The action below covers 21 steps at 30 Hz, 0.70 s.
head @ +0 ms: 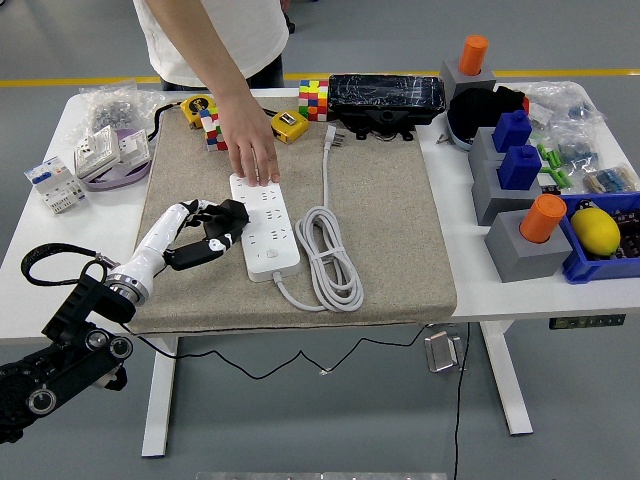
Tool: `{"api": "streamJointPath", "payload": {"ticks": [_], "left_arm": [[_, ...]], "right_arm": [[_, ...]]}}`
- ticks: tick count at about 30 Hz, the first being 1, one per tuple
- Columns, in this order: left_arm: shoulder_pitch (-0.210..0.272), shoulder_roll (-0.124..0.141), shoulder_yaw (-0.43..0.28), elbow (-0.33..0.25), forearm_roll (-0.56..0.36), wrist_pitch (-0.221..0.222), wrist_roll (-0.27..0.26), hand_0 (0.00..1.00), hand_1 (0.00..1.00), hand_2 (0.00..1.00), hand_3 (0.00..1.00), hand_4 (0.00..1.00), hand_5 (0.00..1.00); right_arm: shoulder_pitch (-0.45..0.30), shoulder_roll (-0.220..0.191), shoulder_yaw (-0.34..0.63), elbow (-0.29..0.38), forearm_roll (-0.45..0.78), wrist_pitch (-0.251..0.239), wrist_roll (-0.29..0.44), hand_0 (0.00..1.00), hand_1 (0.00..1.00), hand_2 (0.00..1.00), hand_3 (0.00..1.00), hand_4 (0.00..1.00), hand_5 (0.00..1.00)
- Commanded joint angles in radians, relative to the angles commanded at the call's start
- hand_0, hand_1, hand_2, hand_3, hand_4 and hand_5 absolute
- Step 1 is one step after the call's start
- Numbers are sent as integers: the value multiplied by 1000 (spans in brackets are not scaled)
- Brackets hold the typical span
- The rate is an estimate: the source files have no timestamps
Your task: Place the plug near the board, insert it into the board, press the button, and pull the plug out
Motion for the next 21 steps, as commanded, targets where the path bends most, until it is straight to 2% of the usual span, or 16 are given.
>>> {"api": "streamJointPath", "payload": {"ticks": [10,21], "left_arm": [[-29,-19,21,20,5,-10,19,800,816,804,725,758,521],[-63,-29,35,-1,17,-20,34,788,799,786,719,754,521]], "right_arm": [[-7,3,8,-7,0,1,-1,609,675,688,574,914,444],[-5,4,14,-5,-2,1,-1,609,675,688,574,914,444]]}}
